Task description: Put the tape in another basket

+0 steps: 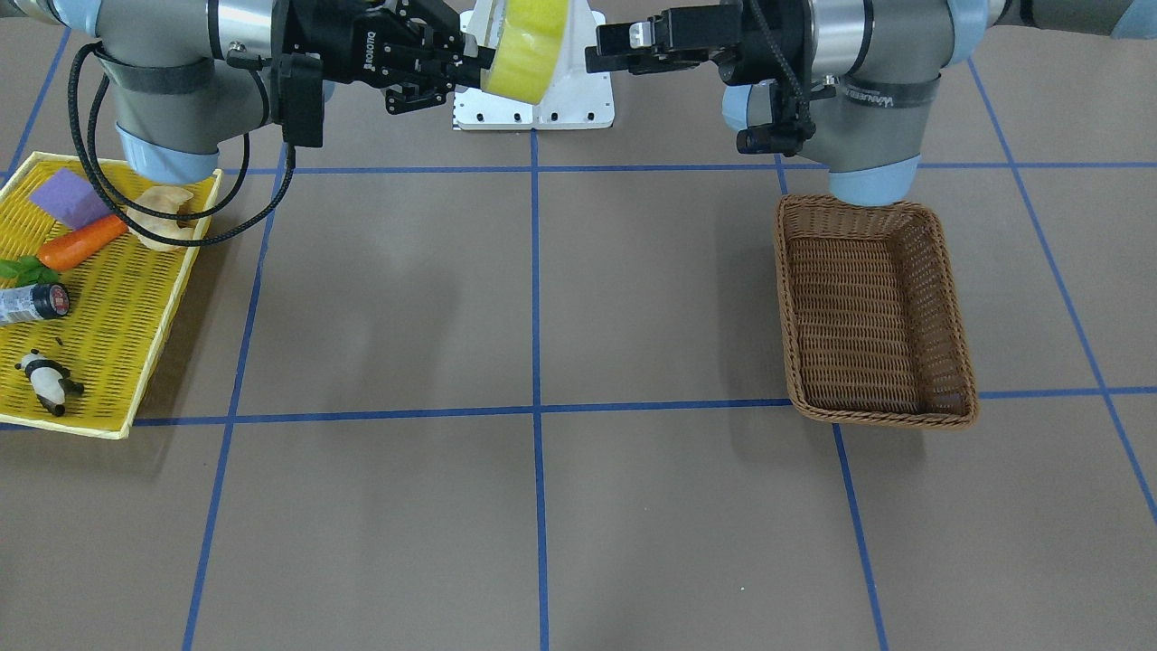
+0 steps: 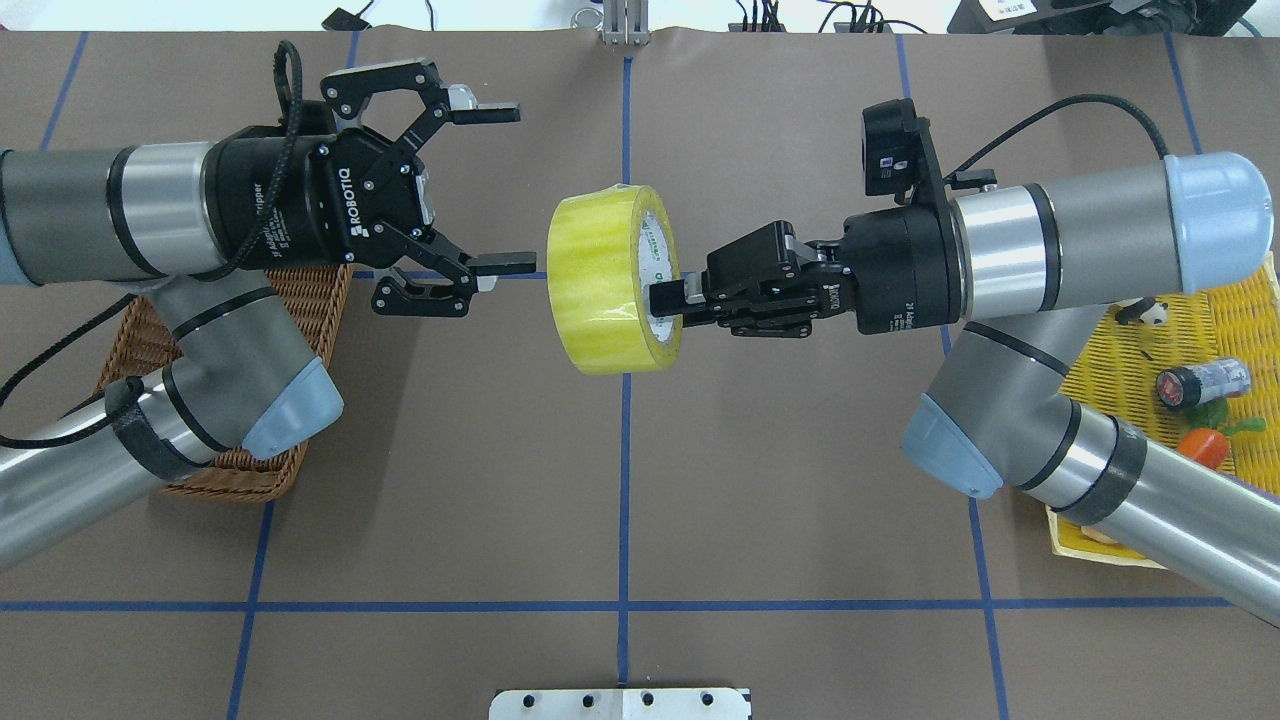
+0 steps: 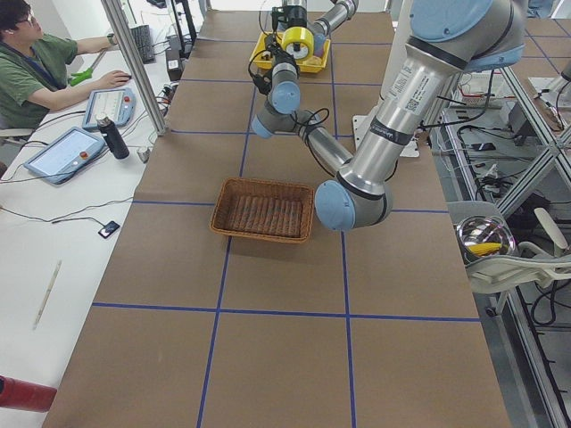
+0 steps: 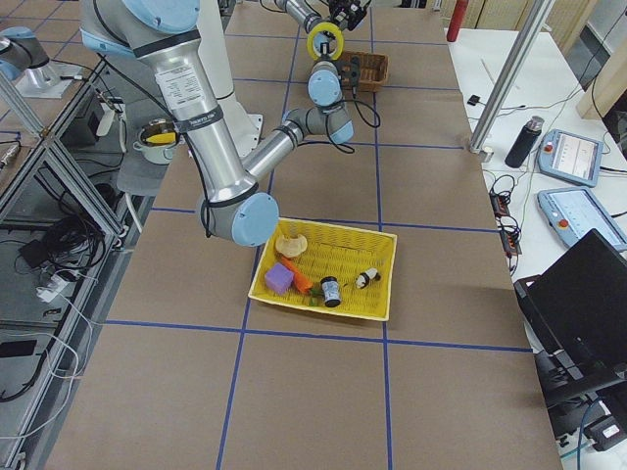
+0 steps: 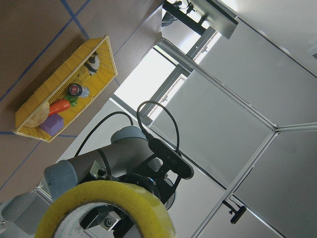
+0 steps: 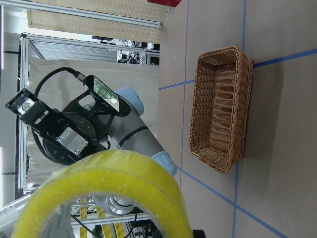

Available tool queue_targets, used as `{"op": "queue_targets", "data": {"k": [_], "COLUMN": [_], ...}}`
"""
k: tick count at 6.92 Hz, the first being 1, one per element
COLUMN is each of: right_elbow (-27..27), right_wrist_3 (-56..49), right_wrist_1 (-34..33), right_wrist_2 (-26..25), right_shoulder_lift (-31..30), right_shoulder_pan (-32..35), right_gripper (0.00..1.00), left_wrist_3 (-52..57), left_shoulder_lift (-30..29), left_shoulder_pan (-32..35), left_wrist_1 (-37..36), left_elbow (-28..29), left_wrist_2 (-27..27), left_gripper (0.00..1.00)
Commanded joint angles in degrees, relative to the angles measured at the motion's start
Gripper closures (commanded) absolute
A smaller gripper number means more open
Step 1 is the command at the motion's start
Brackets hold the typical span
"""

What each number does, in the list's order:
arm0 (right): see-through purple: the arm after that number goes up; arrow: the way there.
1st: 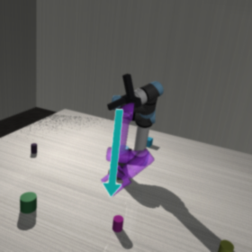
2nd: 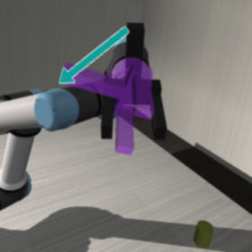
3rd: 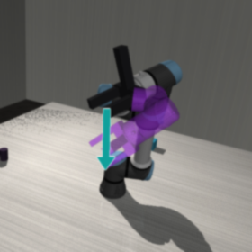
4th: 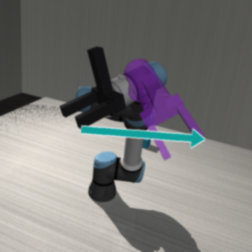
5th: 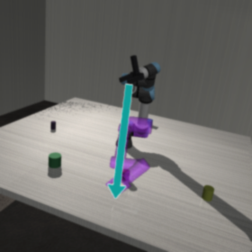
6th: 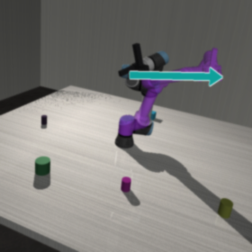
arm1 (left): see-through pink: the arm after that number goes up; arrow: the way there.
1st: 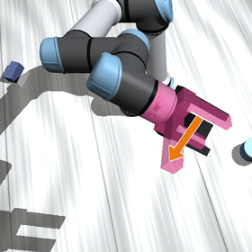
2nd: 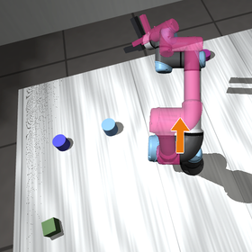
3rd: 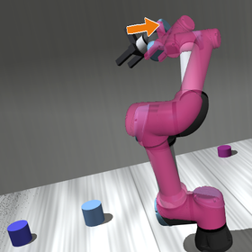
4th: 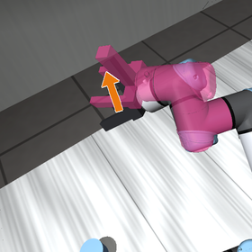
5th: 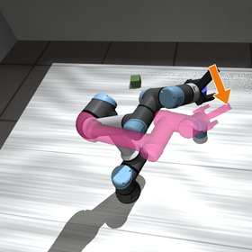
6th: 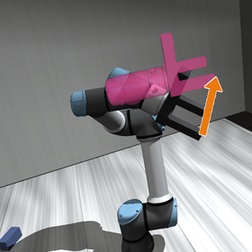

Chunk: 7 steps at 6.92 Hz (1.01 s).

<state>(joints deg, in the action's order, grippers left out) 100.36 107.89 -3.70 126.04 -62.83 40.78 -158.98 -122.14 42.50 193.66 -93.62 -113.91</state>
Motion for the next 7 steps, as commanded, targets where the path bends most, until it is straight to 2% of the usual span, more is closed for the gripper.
{"op": "queue_targets", "data": {"k": [1,2,3,5,6,7], "right_elbow": [-0.1,-0.1,-0.1,-0.1,-0.1,-0.1], "right_wrist_3": [0.0,0.0,0.0,0.0,0.0,0.0], "right_wrist_1": [0.2,0.2,0.2,0.2,0.2,0.2], "right_wrist_2": [0.0,0.0,0.0,0.0,0.0,0.0], "right_shoulder_lift": [0.0,0.0,0.0,0.0,-0.1,0.0], "right_shoulder_pan": [0.0,0.0,0.0,0.0,0.0,0.0], "right_gripper": [1.00,1.00,1.00,1.00,1.00,1.00], "left_wrist_3": [0.2,0.2,0.2,0.2,0.3,0.3], "left_shoulder_lift": [-0.5,-0.9,-1.1,-1.7,-1.7,-1.7], "left_shoulder_pan": [-2.0,-3.0,-3.2,-3.6,-3.8,-4.1], "left_wrist_1": [0.1,0.1,0.1,-0.1,-0.1,-0.1], "left_elbow": [-0.2,-0.3,-0.3,-0.2,-0.2,-0.1], "left_wrist_2": [3.6,4.7,4.8,4.9,4.9,4.9], "left_gripper": [0.02,0.03,0.08,0.08,0.15,0.28]}}
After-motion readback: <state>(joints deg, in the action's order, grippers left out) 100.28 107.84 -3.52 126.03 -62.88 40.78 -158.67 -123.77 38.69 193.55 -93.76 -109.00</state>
